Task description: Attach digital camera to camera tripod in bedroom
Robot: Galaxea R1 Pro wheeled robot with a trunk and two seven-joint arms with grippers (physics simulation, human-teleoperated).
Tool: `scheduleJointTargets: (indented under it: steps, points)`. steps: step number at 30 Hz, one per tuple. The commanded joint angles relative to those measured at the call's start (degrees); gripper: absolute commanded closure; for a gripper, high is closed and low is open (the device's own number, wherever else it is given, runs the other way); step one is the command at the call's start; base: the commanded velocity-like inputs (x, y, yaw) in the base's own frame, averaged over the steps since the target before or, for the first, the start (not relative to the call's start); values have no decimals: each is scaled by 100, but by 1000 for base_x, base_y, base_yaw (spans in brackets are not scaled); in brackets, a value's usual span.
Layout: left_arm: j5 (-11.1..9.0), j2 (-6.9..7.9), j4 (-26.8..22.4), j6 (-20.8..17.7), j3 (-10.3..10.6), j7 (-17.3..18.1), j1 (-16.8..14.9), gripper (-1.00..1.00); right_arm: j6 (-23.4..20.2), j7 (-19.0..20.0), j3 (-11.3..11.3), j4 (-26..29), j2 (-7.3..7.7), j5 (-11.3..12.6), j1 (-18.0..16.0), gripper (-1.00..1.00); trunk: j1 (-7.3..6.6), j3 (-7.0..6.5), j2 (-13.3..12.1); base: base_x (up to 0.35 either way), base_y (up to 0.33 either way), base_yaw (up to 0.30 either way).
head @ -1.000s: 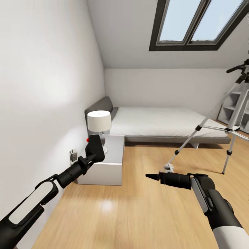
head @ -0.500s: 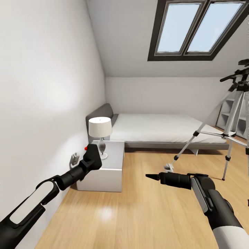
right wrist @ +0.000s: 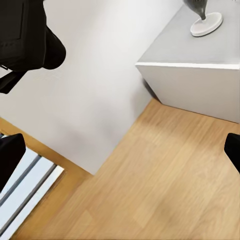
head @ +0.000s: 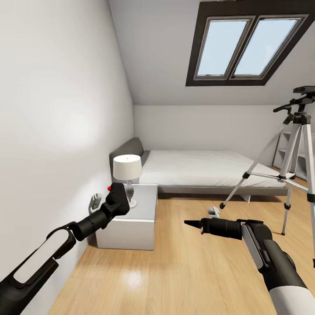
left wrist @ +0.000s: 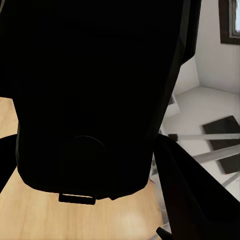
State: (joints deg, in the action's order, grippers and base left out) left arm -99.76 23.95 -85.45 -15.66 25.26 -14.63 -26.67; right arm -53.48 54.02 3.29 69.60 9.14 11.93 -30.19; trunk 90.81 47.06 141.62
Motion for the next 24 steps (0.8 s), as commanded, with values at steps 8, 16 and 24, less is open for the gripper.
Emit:
scheduleJointTargets:
  steps: [8,16,24]
  points:
    - [-45,-1,-7,2,5,-22,-5,100,-22,20,5,1,0,-14,-3,-100,-178,-137,-319,0,0,0]
    - [-44,-4,-7,2,5,-22,-5,100,-19,20,5,1,0,-17,-3,-100,-353,-281,-640,0,0,0]
    - [-44,-4,-7,2,8,-21,-5,100,-20,20,5,1,0,-19,-3,-100,-529,-425,-961,0,0,0]
